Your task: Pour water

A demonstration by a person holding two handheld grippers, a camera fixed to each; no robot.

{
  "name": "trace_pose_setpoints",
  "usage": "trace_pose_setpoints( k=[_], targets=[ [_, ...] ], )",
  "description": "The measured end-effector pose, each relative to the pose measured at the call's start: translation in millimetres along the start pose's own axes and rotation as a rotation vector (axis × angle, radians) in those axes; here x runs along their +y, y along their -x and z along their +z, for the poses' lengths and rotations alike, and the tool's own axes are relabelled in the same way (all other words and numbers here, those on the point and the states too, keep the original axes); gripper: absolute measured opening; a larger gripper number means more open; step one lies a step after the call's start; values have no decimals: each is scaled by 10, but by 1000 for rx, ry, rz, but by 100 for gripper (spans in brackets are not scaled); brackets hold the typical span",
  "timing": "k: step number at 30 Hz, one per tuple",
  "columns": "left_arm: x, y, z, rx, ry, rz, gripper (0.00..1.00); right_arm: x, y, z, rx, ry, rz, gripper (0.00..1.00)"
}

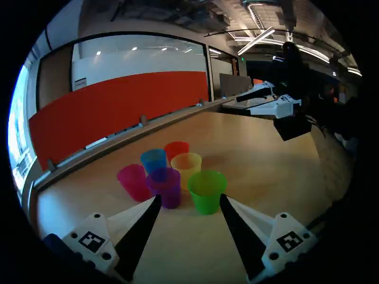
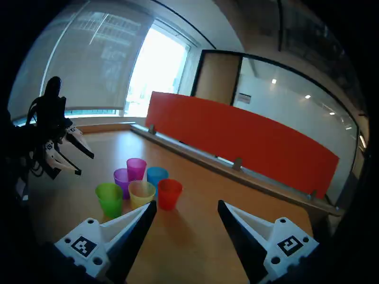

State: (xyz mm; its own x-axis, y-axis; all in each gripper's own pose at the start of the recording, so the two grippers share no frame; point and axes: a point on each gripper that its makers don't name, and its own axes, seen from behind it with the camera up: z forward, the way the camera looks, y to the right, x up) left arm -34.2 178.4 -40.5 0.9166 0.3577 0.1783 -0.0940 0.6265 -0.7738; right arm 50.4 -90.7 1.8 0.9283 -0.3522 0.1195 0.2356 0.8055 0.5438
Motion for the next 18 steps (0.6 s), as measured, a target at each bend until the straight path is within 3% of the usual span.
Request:
trace_pose_setpoints(
  k=[4,9,18],
  targets=[
    [82,86,85,-40,46,24,91,-17,-21,36,-20,-31,-9,100],
    [94,185,216,-80,70,36,91,3,-67,99,-23,-41,-13,100],
    [208,305,423,-111,136,12,91,-32,-41,223,-36,-68,-17,100]
  ],
)
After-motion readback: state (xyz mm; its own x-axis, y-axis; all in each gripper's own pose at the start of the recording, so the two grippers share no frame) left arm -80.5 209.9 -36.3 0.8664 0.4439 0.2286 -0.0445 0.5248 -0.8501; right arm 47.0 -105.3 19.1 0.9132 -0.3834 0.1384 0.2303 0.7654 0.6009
